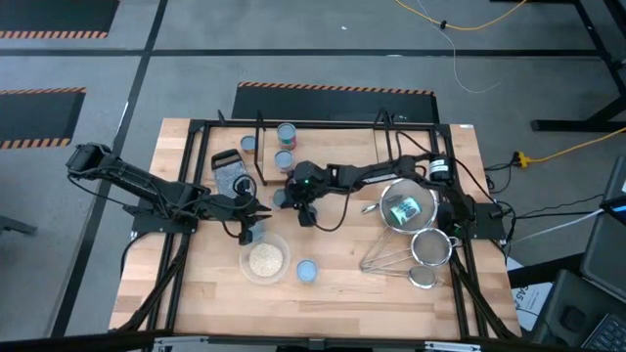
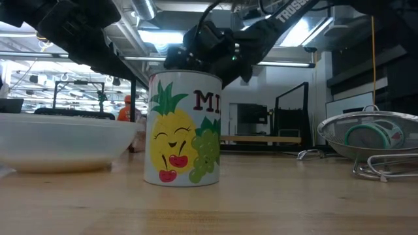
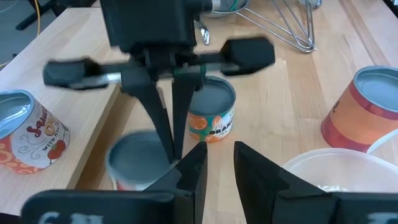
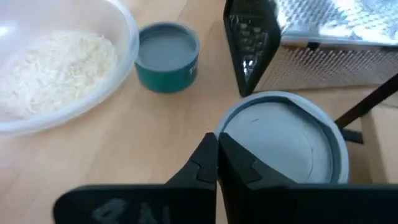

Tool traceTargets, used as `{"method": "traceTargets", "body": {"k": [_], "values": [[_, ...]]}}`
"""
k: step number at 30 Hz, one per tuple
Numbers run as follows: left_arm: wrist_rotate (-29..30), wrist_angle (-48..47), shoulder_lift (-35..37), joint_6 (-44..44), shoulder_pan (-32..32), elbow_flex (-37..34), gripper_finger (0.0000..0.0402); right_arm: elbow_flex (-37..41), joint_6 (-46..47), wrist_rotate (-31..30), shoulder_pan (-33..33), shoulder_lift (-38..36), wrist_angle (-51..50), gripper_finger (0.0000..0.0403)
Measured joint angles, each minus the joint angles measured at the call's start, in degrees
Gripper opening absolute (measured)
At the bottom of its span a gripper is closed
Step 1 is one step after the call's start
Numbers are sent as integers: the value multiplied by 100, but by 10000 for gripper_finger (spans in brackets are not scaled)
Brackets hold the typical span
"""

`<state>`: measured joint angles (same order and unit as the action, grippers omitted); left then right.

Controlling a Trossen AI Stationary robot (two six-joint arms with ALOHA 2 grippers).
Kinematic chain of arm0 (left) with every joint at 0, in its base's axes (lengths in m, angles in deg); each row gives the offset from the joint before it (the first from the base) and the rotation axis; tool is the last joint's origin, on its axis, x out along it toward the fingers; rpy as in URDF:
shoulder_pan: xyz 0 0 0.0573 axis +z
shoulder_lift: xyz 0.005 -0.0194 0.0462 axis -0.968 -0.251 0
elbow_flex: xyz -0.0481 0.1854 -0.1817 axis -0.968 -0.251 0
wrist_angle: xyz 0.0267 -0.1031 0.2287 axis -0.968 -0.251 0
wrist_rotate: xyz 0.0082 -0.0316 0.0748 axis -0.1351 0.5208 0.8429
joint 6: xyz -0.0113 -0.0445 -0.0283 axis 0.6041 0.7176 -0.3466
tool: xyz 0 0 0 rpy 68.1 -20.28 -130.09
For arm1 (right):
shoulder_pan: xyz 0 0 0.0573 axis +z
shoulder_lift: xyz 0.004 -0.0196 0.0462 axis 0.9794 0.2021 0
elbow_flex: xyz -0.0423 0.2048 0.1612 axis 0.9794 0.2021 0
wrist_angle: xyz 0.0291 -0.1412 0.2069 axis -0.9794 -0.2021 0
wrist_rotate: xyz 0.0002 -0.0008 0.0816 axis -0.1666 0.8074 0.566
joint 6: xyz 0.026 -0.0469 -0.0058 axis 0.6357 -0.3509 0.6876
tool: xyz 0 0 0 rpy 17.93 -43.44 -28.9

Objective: Pick and place cans onto a shelf
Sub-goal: Put the pink diced tomato can on the shelf

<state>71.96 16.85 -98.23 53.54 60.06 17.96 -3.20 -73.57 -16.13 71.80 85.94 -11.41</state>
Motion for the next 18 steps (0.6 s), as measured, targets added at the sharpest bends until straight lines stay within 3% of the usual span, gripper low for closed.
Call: {"method": "traceTargets", "body": {"k": [18], "values": [[-2,4,0,0,-2,2,74,-7,-16,337,0,-1028,-1386,4]]}}
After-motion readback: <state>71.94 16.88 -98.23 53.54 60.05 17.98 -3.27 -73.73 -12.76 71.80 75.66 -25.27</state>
